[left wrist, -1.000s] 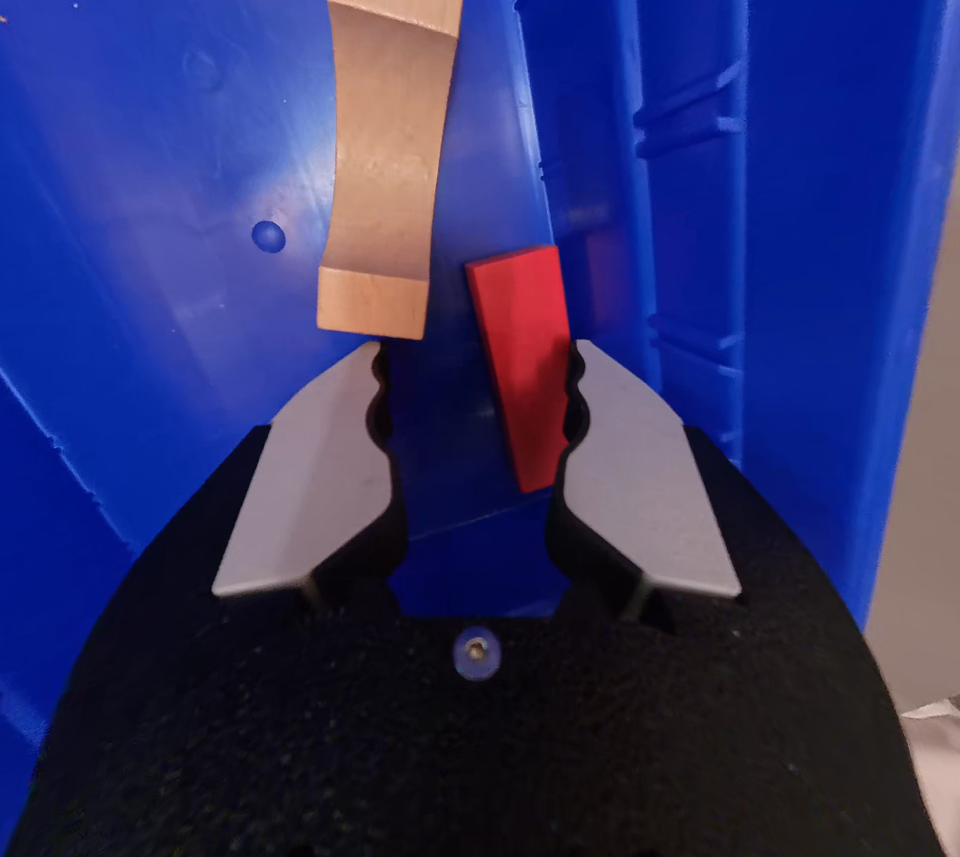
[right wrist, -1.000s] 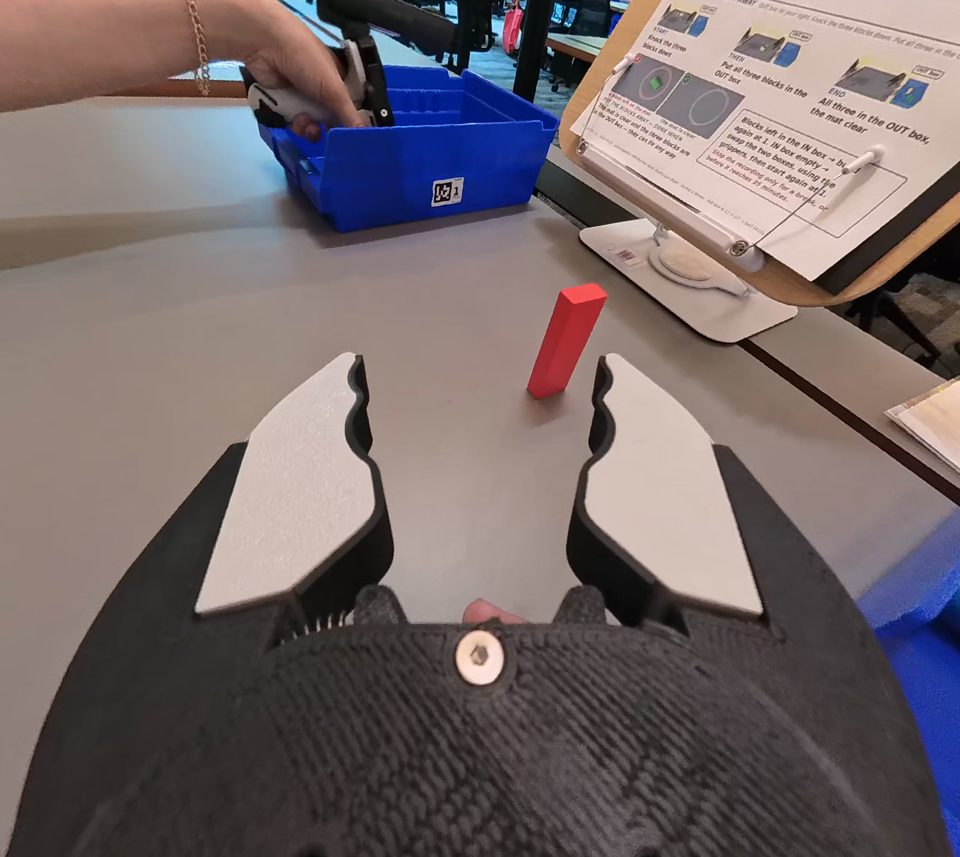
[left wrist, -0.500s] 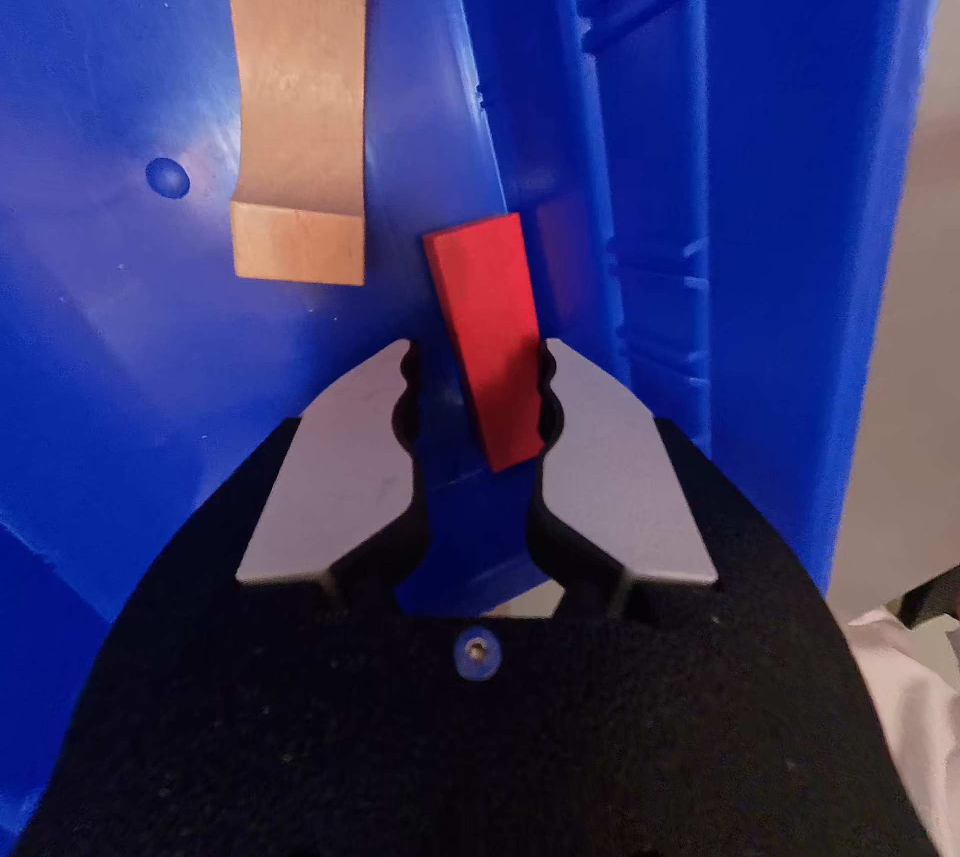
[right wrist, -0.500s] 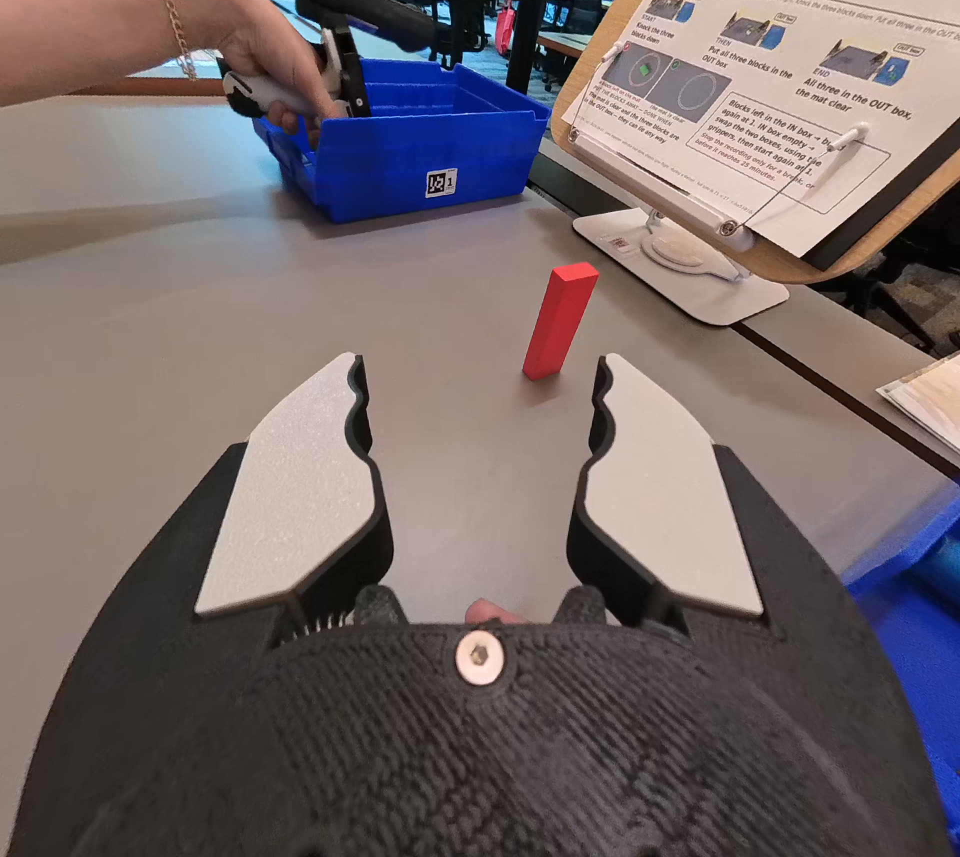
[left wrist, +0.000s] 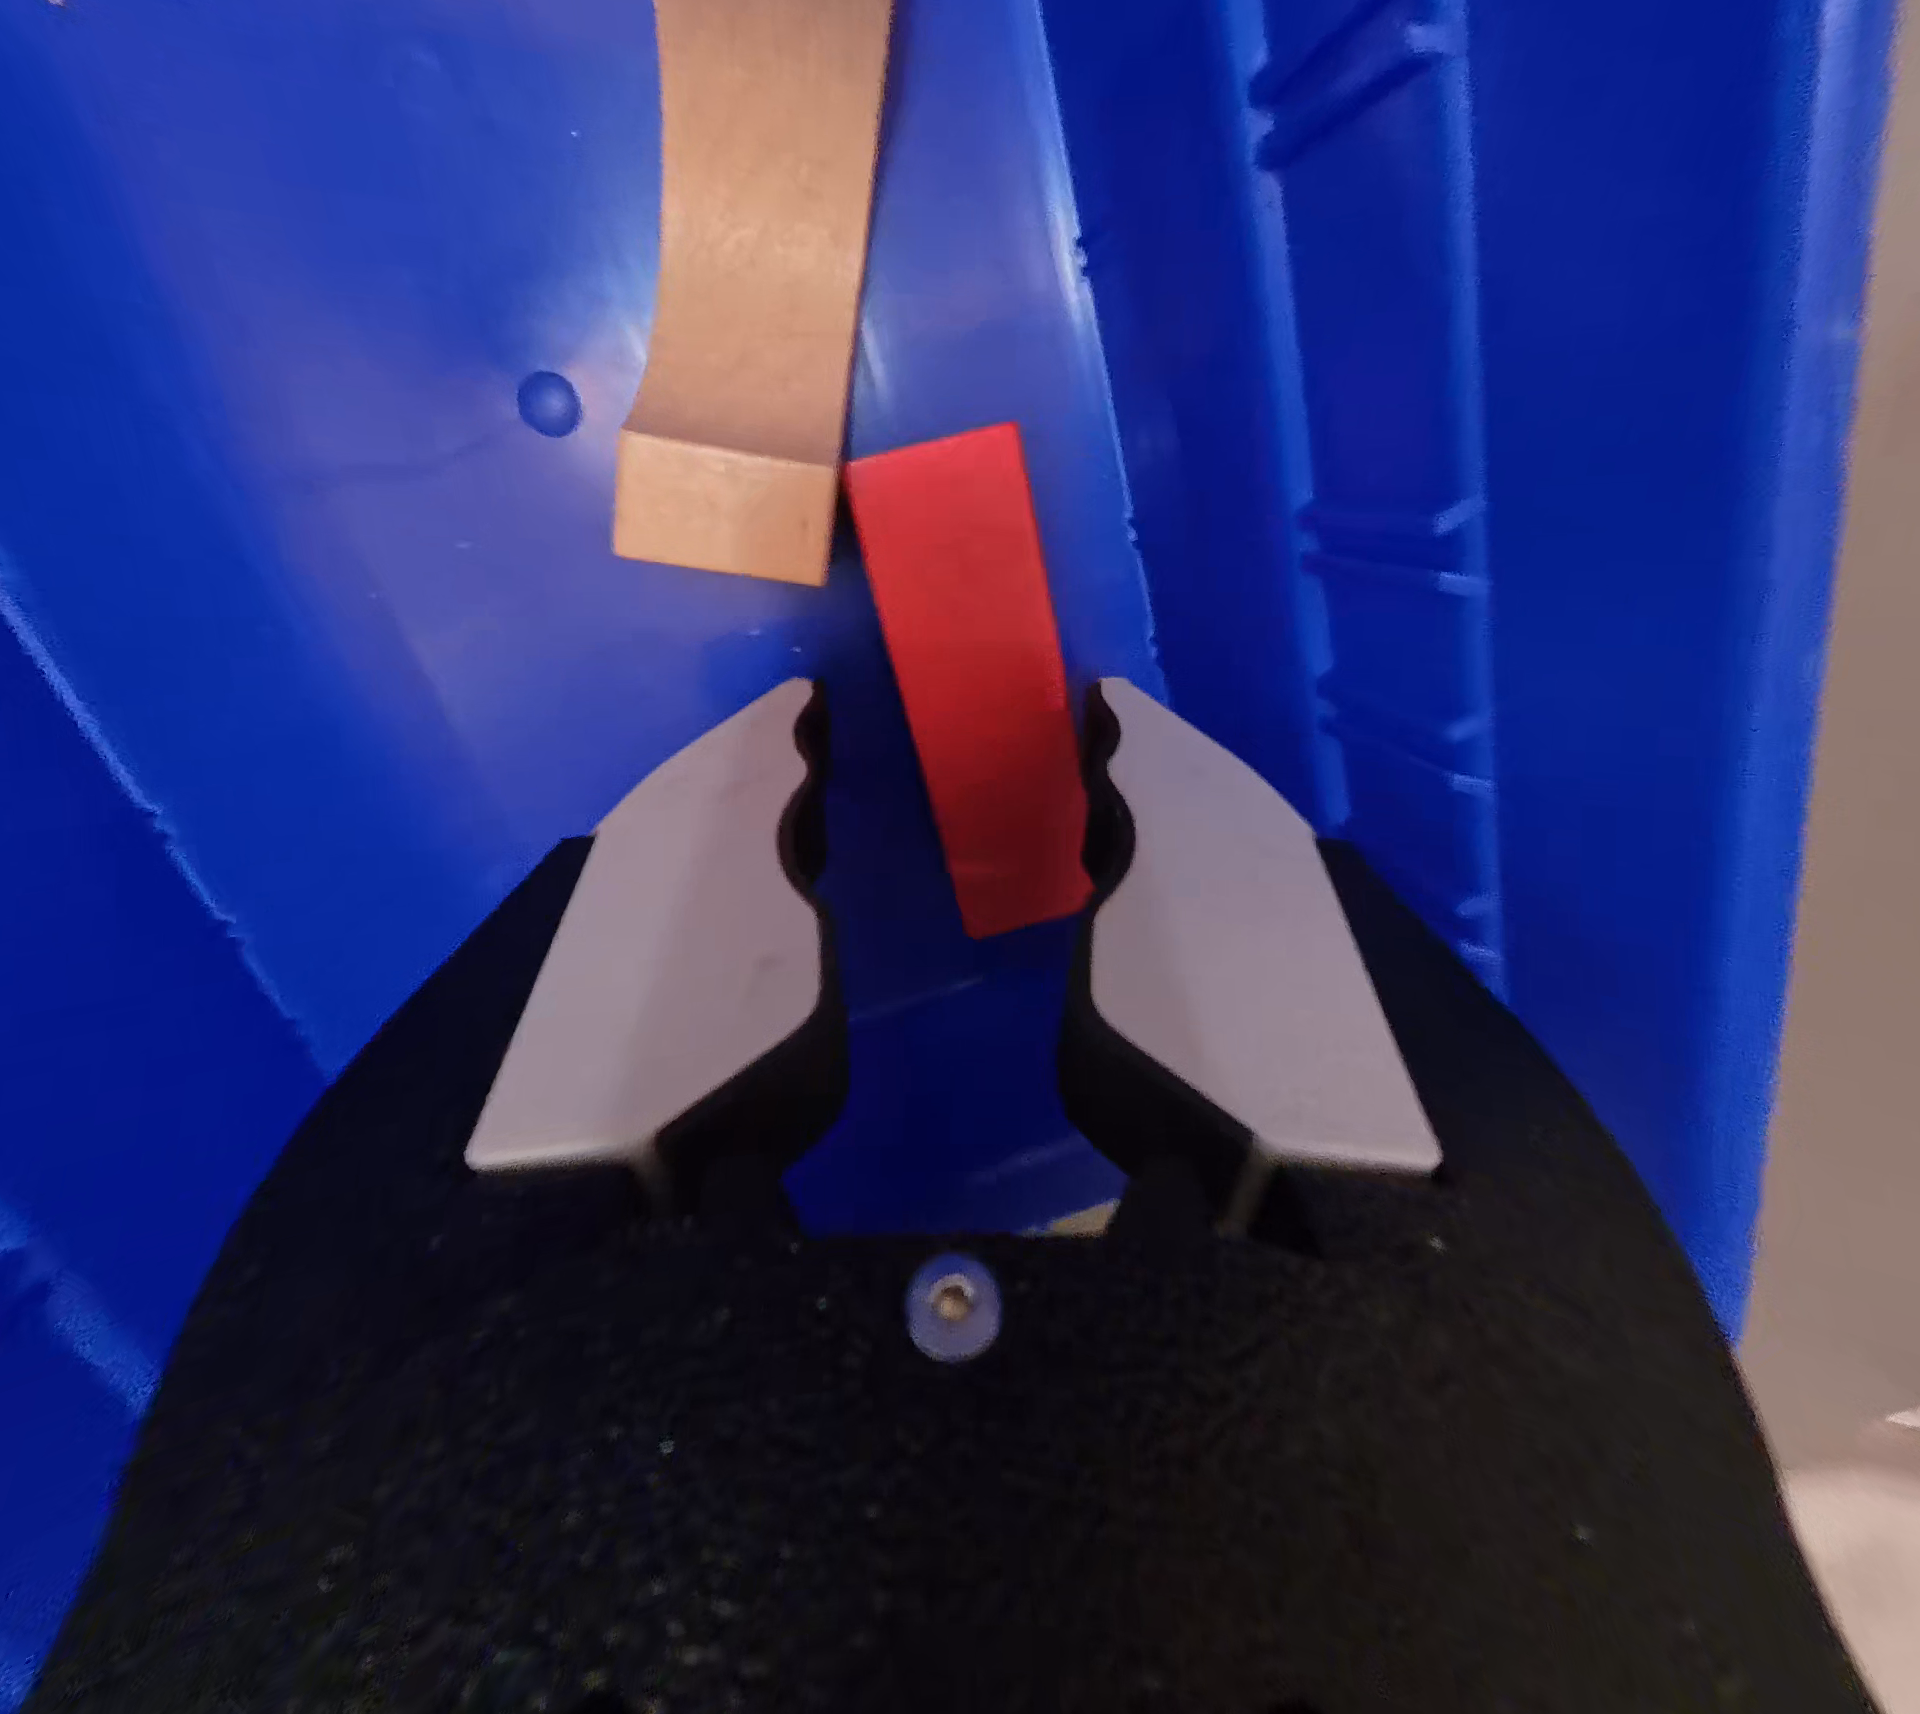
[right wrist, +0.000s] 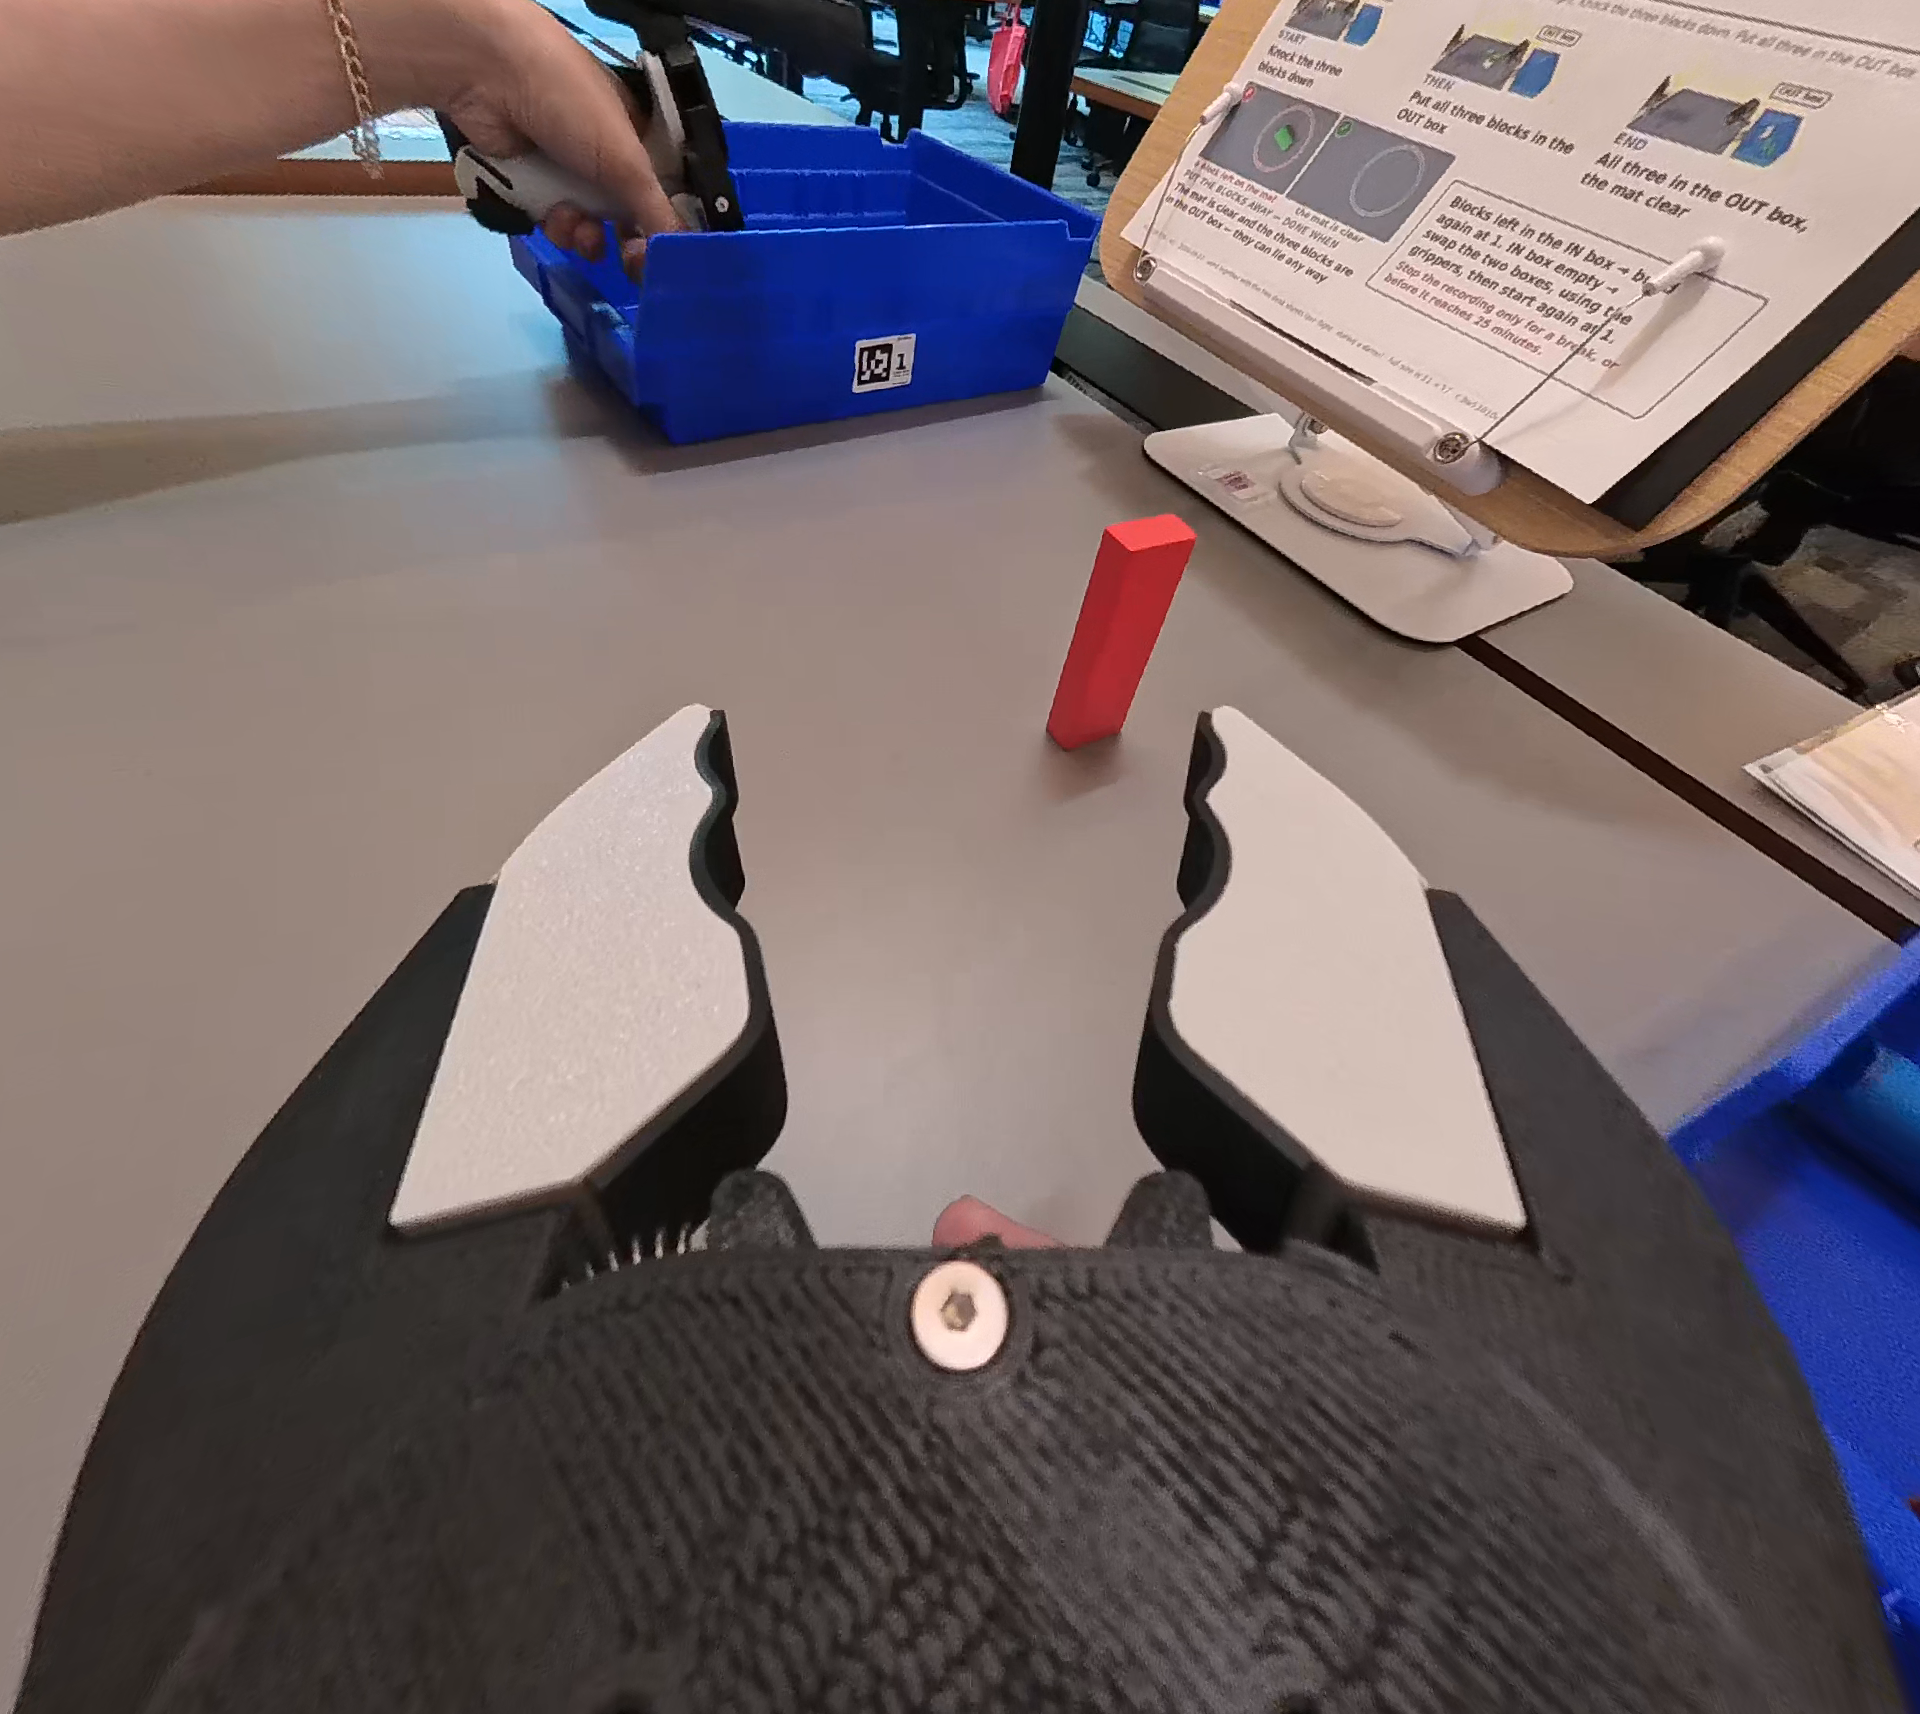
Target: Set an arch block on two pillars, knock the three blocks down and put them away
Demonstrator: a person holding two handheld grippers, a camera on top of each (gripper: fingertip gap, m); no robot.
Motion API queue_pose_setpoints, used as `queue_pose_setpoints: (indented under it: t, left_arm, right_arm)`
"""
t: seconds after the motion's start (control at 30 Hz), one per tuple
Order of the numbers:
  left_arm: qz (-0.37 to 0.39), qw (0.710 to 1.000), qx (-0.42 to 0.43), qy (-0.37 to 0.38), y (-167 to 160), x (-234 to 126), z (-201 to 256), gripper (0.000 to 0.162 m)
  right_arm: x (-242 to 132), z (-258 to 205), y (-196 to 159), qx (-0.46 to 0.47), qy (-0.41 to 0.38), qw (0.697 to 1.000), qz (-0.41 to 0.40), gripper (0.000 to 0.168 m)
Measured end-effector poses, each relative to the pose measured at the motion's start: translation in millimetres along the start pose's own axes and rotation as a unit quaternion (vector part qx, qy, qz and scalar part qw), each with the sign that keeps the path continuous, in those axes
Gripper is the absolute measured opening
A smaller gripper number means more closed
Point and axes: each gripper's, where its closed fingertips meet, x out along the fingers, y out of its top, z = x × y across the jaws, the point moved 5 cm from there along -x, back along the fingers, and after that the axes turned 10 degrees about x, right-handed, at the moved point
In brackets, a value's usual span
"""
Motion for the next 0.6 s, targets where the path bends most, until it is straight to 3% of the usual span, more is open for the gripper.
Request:
queue_pose_setpoints:
  t: [0.1,0.23,0.37,0.47,0.6]
  left_arm:
    - [-0.019,0.999,0.000,-0.027,-4,4,9,0.055]
    - [-0.045,0.998,0.019,0.029,-7,8,5,0.039]
    - [-0.038,0.997,0.052,0.032,-7,6,4,0.033]
    - [0.024,0.997,0.065,0.032,-2,-15,-1,0.032]
    - [0.187,0.978,0.082,-0.050,9,-66,10,0.032]
  right_arm:
    - [-1,2,1,0.006,-0.002,1.000,0.007,0.084]
    - [2,-3,1,0.004,0.005,1.000,0.009,0.084]
    - [10,-9,2,0.003,0.007,1.000,0.009,0.082]
    - [16,-18,6,0.001,0.016,1.000,0.007,0.082]
    - [29,-31,23,-0.007,0.032,0.999,0.032,0.081]
